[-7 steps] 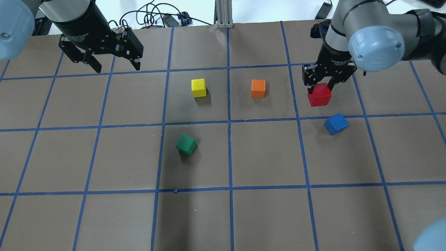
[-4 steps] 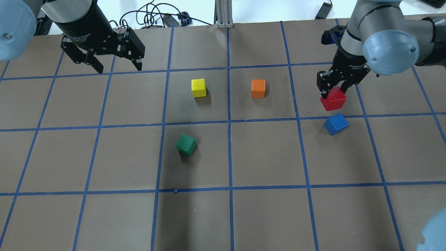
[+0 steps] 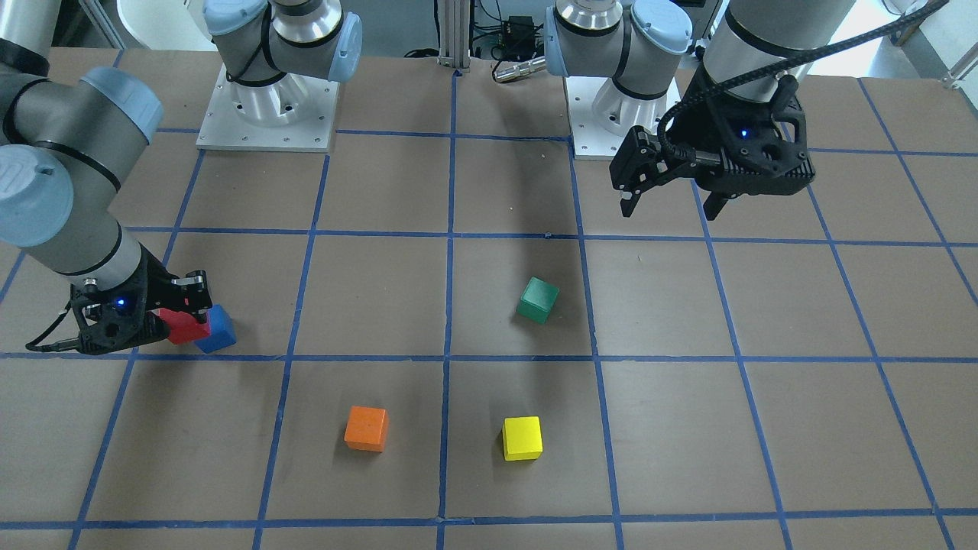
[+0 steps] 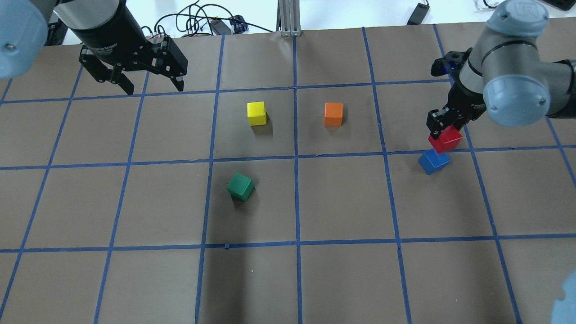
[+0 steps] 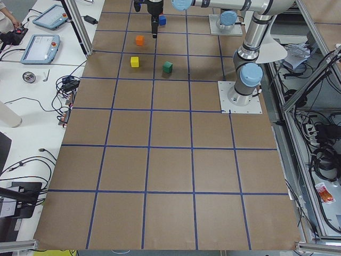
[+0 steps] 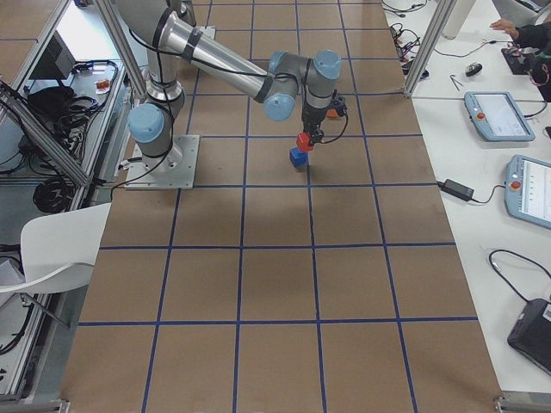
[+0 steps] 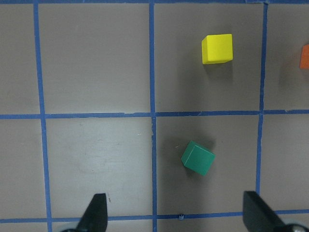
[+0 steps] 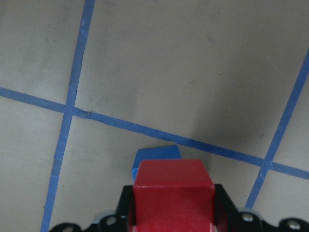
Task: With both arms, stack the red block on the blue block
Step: 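Lower the red cube onto the blue cube and open the right gripper, then raise the right gripper away from the stacked cubes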
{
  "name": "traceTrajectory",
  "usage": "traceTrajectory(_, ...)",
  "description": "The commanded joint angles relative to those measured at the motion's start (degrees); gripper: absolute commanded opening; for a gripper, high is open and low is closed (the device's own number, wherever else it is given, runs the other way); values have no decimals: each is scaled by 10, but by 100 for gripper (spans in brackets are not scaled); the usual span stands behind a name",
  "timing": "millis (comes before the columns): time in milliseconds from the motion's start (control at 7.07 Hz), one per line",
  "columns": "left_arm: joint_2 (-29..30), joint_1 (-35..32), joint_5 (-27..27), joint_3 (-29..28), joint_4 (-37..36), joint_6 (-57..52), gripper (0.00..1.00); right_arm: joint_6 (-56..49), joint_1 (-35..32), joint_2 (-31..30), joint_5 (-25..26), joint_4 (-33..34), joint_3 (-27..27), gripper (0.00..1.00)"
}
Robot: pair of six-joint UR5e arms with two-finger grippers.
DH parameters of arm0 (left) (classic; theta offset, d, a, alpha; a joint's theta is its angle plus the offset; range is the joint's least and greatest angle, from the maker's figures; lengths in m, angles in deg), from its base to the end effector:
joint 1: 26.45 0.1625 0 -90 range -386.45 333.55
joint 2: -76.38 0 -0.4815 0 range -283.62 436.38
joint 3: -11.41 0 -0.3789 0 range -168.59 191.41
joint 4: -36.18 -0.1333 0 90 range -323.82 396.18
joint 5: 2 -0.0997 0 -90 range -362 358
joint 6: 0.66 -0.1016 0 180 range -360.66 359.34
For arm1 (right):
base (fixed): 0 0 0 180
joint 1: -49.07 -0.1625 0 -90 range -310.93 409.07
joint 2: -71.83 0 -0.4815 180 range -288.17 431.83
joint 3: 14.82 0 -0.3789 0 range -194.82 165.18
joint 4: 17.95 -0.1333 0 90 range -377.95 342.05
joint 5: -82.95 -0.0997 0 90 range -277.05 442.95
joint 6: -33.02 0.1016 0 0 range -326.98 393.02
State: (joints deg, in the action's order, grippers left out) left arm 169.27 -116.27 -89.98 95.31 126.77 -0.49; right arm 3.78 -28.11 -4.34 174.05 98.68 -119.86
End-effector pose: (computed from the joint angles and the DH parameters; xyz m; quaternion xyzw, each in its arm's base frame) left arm -0.1353 -0.5072 0.5677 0.0027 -0.9996 0.0229 0.0176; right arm 0.0077 -0.5582 0.3417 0.1430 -0.9895 -0.0217 0.0019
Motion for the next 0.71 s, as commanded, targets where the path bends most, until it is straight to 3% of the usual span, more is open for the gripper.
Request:
traceTrajectory(0, 0, 0, 0, 0, -1, 0, 100, -9, 3, -5, -3, 31, -20, 0)
traceTrajectory(566, 0, 0, 0, 2, -2, 0, 100, -7, 4, -5, -2, 33, -37, 0)
